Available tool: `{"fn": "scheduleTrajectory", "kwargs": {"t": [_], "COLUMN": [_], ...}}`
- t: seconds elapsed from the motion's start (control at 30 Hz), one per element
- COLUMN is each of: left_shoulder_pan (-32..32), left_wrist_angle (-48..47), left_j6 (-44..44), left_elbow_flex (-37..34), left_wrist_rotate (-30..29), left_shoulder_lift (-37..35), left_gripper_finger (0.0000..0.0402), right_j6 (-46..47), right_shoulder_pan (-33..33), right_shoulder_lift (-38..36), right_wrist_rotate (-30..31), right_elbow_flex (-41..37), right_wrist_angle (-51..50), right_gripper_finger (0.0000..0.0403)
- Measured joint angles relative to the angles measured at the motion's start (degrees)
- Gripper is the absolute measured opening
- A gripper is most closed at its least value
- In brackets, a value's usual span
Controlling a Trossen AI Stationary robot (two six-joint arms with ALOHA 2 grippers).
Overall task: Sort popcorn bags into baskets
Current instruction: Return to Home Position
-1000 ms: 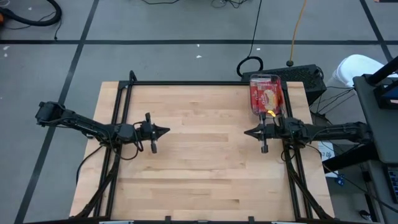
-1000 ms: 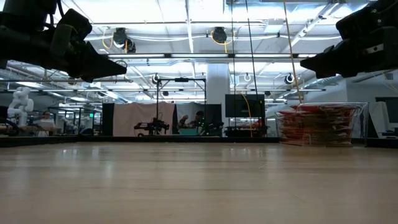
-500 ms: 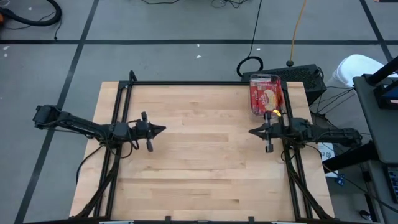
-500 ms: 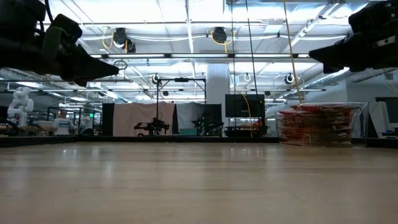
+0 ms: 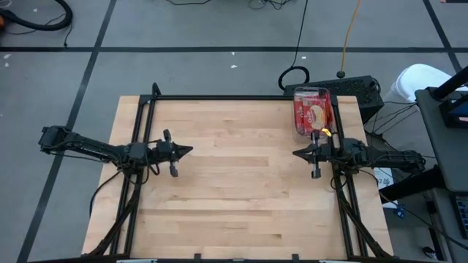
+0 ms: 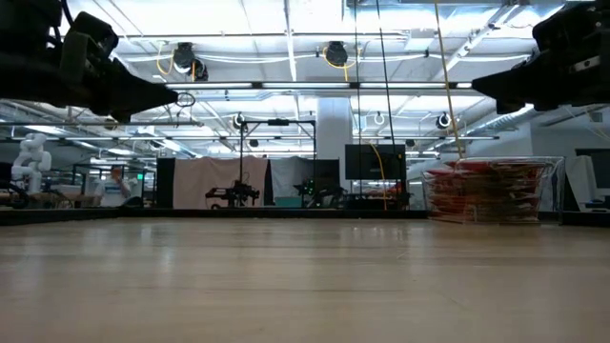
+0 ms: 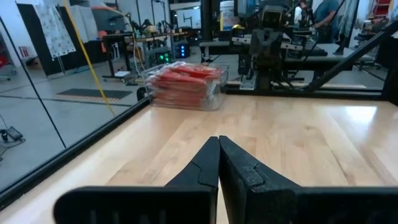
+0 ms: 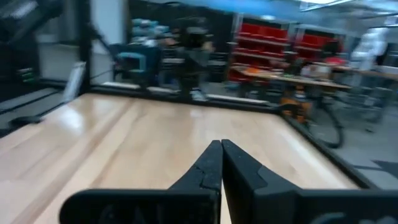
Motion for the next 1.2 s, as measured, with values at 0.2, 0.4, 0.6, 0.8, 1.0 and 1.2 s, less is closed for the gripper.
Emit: {"fn": "scheduleTrajectory", "kwargs": {"t": [0.2, 0.4, 0.6, 0.8, 1.0, 1.2], "left_shoulder_pan": [0.0, 0.0, 0.0, 0.0, -0.02, 0.0], "left_wrist_angle": [-2.69, -2.56, -2.84, -2.68, -3.38, -8.12], "left_j6": [-0.6, -0.99, -1.63, 0.06, 2.25, 3.64], "left_elbow_flex": [0.0, 0.0, 0.0, 0.0, 0.02, 0.02], "left_wrist_rotate": [0.11, 0.09, 0.09, 1.3, 2.98, 3.25], "left_shoulder_lift": [-2.43, -2.73, -2.71, -2.71, -4.42, -10.13], "left_gripper_finger": [0.0005, 0.0006, 0.0009, 0.0006, 0.0009, 0.0004], "right_j6": [0.92, 2.82, 1.89, 0.91, 0.89, 0.89], "right_shoulder_pan": [1.15, 5.81, 9.36, 9.88, 9.86, 9.86], "right_shoulder_lift": [0.04, 0.43, 0.39, 0.59, 0.58, 0.59], "right_wrist_rotate": [5.53, 7.04, 8.34, 5.52, 5.5, 5.49], "right_elbow_flex": [-1.67, -1.68, -1.68, -1.68, -1.68, -1.68], "right_wrist_angle": [5.3, 3.83, 3.97, 3.81, 3.89, 3.92], "right_gripper_finger": [0.0, 0.0, 0.0, 0.0, 0.0, 0.0]}}
